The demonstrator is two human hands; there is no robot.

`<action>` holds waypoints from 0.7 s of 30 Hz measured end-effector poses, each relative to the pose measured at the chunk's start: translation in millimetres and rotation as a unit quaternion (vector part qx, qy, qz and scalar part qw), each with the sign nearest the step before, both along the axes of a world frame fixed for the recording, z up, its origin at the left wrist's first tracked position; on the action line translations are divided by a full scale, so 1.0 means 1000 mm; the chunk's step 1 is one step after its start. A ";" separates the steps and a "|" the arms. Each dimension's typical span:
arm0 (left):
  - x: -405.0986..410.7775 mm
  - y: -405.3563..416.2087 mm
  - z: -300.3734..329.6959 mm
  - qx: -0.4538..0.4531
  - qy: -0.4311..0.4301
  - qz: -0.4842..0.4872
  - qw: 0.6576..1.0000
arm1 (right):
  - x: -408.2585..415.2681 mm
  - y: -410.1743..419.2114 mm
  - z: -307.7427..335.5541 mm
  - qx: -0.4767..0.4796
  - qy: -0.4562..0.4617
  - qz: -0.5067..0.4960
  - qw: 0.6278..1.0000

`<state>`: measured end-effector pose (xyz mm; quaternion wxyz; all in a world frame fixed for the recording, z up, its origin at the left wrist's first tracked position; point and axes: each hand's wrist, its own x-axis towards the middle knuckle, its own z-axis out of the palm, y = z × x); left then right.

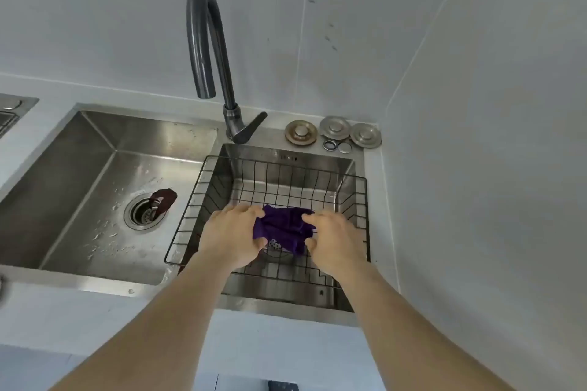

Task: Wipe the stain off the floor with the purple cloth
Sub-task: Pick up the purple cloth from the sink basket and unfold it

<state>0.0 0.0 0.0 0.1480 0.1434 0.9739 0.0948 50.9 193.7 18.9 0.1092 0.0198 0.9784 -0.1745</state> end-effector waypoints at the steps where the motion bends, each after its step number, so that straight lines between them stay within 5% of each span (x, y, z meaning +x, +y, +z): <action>1: -0.003 0.000 -0.007 -0.003 -0.019 -0.006 1.000 | -0.005 0.000 -0.008 0.000 -0.007 0.000 1.000; 13: -0.043 0.029 -0.069 0.034 -0.037 -0.026 0.998 | -0.034 0.004 -0.068 0.004 0.058 -0.045 0.997; 21: -0.039 0.020 -0.050 0.063 0.045 0.036 0.996 | -0.042 0.021 -0.052 -0.023 0.080 -0.092 0.992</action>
